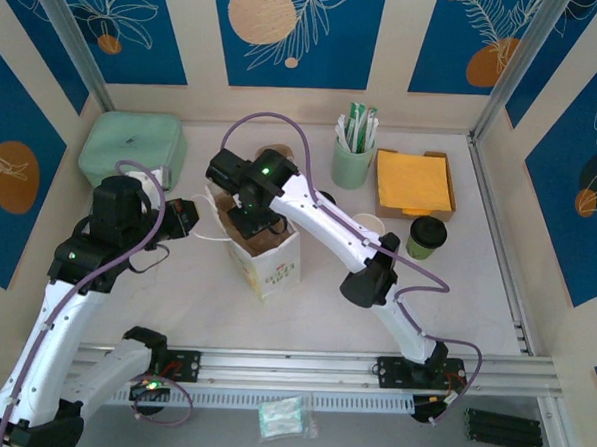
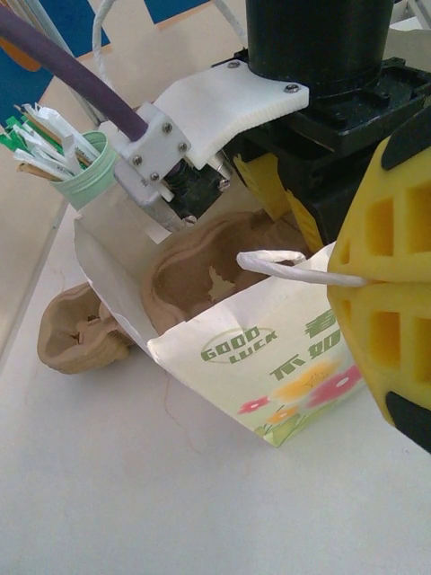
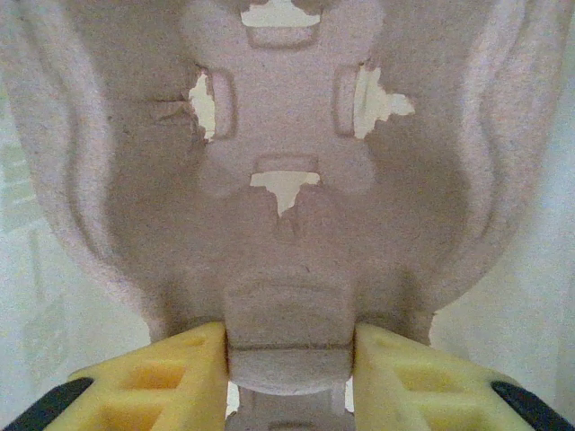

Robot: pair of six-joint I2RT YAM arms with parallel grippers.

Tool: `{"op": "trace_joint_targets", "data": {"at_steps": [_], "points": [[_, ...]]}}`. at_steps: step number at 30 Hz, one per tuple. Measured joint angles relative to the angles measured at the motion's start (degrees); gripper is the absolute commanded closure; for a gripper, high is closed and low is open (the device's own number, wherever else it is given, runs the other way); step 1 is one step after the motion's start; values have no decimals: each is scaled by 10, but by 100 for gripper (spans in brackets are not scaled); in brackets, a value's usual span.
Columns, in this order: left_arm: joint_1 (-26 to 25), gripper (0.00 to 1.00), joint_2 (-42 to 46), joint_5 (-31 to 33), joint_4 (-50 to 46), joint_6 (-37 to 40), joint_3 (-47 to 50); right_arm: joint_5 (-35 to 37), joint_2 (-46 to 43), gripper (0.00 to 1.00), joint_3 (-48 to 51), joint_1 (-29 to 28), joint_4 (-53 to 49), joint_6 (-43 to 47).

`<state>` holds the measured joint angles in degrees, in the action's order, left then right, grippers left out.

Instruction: Pack the takeout coffee

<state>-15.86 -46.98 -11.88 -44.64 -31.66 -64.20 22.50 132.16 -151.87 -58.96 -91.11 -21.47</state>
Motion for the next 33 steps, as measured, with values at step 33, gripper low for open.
{"op": "trace_joint_targets", "data": {"at_steps": [33], "points": [[0, 100, 0, -6, 10, 0, 12, 22, 3, 63, 55, -15, 36, -114]]}}
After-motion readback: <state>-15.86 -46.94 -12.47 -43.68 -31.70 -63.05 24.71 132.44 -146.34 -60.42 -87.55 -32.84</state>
